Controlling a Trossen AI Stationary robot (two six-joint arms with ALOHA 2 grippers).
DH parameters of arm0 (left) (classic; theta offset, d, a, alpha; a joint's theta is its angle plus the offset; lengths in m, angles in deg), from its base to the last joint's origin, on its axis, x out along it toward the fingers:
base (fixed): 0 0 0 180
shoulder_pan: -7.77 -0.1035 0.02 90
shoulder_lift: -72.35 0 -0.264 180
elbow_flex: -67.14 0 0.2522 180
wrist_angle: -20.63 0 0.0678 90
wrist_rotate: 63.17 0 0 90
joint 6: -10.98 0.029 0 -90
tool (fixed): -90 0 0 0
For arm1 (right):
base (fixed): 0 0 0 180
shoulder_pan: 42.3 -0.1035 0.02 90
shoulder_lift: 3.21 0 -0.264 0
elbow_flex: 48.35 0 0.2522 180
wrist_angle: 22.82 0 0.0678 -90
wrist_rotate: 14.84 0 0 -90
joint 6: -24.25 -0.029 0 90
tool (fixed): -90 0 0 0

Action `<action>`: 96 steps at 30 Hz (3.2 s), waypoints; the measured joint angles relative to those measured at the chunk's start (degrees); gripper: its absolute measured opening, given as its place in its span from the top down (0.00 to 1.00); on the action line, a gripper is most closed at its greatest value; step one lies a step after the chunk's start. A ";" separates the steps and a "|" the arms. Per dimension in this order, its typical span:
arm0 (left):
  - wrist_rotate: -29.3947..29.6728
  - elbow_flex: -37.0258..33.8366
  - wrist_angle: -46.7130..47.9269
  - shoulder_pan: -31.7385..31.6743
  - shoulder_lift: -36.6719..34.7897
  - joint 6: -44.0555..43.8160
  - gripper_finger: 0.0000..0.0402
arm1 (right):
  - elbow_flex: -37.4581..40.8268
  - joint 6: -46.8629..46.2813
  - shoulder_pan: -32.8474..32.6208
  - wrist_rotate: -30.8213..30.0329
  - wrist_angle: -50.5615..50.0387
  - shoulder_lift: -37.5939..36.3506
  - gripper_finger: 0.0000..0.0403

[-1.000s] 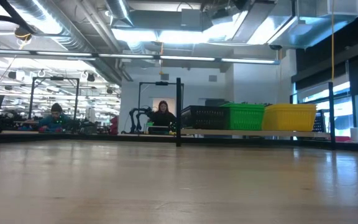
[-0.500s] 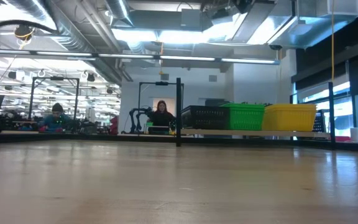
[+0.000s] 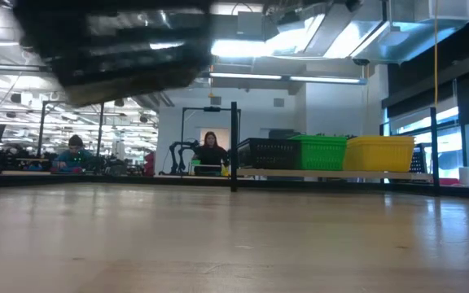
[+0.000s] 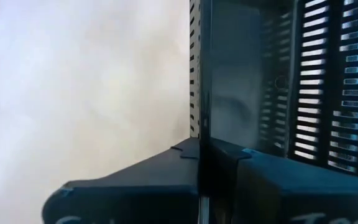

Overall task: Stack baskets on shelf by color
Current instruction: Stack the black basket on the black baskets on the shelf

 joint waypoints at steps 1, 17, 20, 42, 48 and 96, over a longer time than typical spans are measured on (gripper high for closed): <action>1.63 1.34 0.95 -1.75 0.02 1.65 1.00 | 0.00 0.06 0.00 0.00 0.01 -0.35 1.00; 23.08 18.78 3.08 -21.79 4.07 30.98 1.00 | 0.02 5.45 1.84 -1.77 2.76 -0.48 0.91; 27.94 19.79 0.40 -23.01 5.63 33.79 1.00 | 0.02 8.15 1.84 -1.94 5.00 -0.28 0.84; 39.91 19.98 -20.72 -24.51 11.41 48.89 1.00 | 0.02 17.95 1.88 -10.86 19.88 7.03 0.78; 40.86 19.98 -20.67 -24.84 11.41 48.89 1.00 | 0.02 17.79 1.88 -10.87 22.87 7.01 0.78; 41.52 19.94 -20.50 -24.63 11.37 50.22 1.00 | 0.02 16.26 12.26 -0.92 21.34 10.58 0.78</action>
